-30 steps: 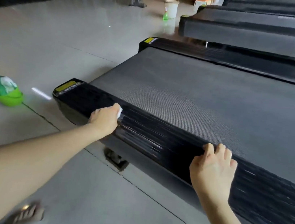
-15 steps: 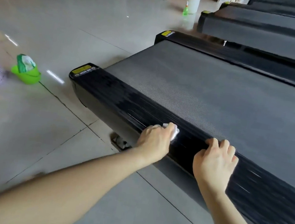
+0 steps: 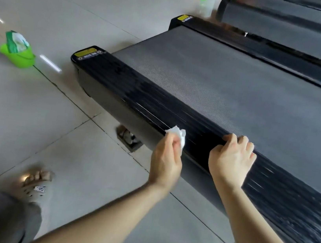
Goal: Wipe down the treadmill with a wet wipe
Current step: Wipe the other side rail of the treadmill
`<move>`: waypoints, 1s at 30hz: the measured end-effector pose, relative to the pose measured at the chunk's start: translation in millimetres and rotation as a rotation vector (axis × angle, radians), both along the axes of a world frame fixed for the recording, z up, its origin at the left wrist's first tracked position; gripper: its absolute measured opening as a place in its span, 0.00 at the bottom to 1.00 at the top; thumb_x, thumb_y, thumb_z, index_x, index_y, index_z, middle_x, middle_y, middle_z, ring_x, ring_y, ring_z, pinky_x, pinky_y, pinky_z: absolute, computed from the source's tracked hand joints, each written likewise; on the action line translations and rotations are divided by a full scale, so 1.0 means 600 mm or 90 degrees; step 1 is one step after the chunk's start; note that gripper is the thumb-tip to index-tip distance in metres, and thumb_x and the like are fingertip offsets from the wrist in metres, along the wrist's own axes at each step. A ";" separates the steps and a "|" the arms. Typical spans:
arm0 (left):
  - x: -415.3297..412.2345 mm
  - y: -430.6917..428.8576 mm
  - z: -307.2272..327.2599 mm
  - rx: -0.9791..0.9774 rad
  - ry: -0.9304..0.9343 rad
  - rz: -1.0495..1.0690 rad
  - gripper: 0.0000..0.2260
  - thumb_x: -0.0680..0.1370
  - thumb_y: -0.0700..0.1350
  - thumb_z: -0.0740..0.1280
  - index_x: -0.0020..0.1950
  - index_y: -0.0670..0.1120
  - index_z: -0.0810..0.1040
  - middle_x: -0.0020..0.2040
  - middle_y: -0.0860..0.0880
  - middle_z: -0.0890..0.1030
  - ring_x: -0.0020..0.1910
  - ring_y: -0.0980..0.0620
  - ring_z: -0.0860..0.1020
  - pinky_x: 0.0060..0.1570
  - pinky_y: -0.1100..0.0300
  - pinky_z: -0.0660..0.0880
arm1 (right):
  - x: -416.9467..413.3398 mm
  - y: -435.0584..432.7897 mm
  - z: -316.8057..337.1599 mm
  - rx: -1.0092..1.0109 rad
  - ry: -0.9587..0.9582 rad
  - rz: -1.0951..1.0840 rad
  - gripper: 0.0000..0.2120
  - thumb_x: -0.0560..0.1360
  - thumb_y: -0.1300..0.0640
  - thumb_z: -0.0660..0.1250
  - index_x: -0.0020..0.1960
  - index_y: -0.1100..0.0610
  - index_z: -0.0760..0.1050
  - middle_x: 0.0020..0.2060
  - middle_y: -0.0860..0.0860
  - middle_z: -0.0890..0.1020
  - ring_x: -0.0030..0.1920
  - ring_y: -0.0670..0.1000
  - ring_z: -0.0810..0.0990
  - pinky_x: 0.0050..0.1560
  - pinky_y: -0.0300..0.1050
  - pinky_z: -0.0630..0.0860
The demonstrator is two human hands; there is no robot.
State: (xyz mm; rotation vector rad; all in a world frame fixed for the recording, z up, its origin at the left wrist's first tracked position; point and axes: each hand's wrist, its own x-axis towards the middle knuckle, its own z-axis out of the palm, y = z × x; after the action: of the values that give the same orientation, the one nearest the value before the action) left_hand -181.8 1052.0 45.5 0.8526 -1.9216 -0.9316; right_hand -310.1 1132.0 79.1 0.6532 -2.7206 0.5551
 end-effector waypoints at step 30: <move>-0.021 0.101 -0.063 0.248 0.011 -0.098 0.12 0.75 0.49 0.70 0.33 0.47 0.73 0.27 0.53 0.78 0.28 0.53 0.76 0.32 0.55 0.75 | 0.007 0.001 0.005 0.034 0.016 -0.001 0.13 0.74 0.62 0.61 0.56 0.58 0.77 0.51 0.58 0.77 0.55 0.61 0.72 0.57 0.57 0.68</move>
State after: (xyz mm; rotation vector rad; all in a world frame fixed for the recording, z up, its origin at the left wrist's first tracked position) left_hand -194.4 1112.7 8.0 0.9201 -1.8379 -1.4337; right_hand -305.8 1132.4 82.0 0.6665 -2.7204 0.4730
